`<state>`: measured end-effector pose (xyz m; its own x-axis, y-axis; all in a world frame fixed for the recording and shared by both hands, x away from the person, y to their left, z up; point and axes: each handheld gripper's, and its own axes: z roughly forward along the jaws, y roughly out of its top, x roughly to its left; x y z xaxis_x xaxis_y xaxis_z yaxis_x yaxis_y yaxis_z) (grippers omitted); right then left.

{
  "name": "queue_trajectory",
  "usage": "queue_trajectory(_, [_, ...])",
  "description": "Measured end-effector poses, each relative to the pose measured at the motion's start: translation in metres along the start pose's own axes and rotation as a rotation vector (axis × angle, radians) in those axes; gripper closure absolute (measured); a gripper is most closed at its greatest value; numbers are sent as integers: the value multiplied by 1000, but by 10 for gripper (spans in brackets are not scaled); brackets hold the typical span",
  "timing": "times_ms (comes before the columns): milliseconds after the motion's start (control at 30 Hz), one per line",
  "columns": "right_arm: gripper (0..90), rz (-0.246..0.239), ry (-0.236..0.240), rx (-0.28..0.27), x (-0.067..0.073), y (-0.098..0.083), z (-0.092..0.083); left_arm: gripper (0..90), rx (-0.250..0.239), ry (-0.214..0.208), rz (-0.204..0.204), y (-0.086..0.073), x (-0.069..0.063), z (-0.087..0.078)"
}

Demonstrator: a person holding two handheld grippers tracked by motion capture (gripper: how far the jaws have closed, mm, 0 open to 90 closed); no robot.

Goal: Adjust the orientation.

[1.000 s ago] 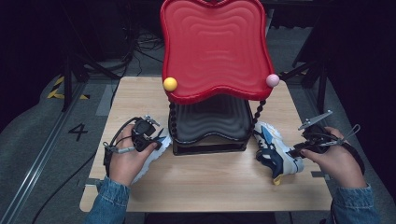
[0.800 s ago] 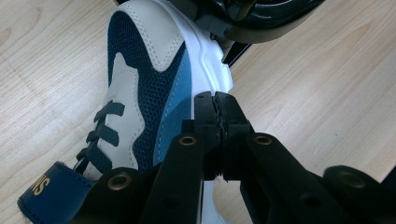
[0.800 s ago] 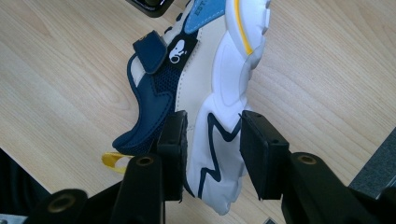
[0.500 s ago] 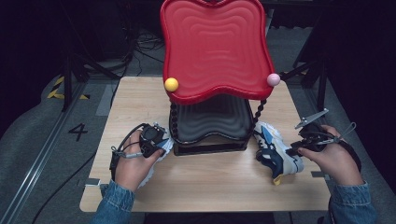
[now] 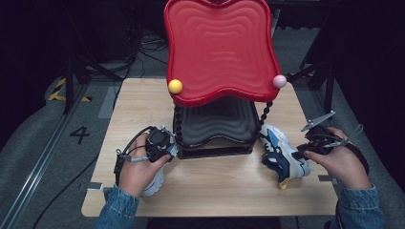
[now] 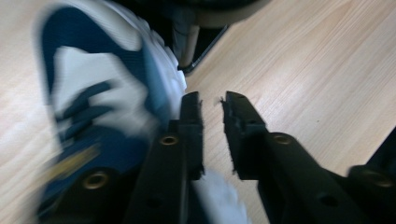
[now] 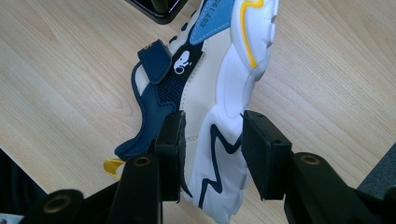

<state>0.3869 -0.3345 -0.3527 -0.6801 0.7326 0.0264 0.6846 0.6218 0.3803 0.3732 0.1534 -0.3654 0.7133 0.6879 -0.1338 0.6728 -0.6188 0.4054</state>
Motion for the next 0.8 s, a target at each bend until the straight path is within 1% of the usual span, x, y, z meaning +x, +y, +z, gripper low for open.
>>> queue_trajectory(33, [612, -4, -1, -2, 0, 0, 0, 702, -23, -19, -3, -2, 1, -9])
queue_trajectory(67, [612, -4, -1, -2, 0, 0, 0, 679, -23, -19, -3, -2, 1, -9])
queue_trajectory(100, [610, -4, -3, -3, 1, 0, 0, 679, -28, 26, -4, -3, 2, -14])
queue_trajectory(133, [608, -6, -2, -5, 1, 1, 0, 630, -36, 53, -21, -6, 4, -21])
queue_trajectory(167, [607, -6, -1, -5, 1, 1, 0, 626, -49, 53, -26, -8, 7, -25])
queue_trajectory(200, [607, -6, -1, -5, 1, 1, 0, 620, -49, 53, -26, -8, 7, -25])
queue_trajectory(233, [606, -4, -3, -5, 1, 0, 1, 620, -57, 60, -33, -10, 10, -27])
queue_trajectory(267, [605, -5, -4, -6, 1, 0, 1, 609, -62, 80, -43, -13, 13, -31])
queue_trajectory(333, [603, -5, -3, -7, 0, 0, 1, 584, -67, 89, -59, -16, 16, -34])
queue_trajectory(400, [602, -8, -6, -9, 0, 0, 0, 565, -68, 103, -71, -20, 21, -39])
queue_trajectory(500, [599, -7, -8, -9, 1, 0, 0, 534, -59, 125, -75, -25, 27, -42])
queue_trajectory(667, [594, -9, -6, -11, 2, 1, 0, 516, -34, 116, -74, -26, 30, -40])
queue_trajectory(733, [591, -13, -6, -14, 2, 1, 0, 497, -20, 105, -71, -25, 30, -38])
queue_trajectory(800, [591, -11, -2, -11, 1, 1, 1, 481, -18, 106, -71, -25, 30, -37])
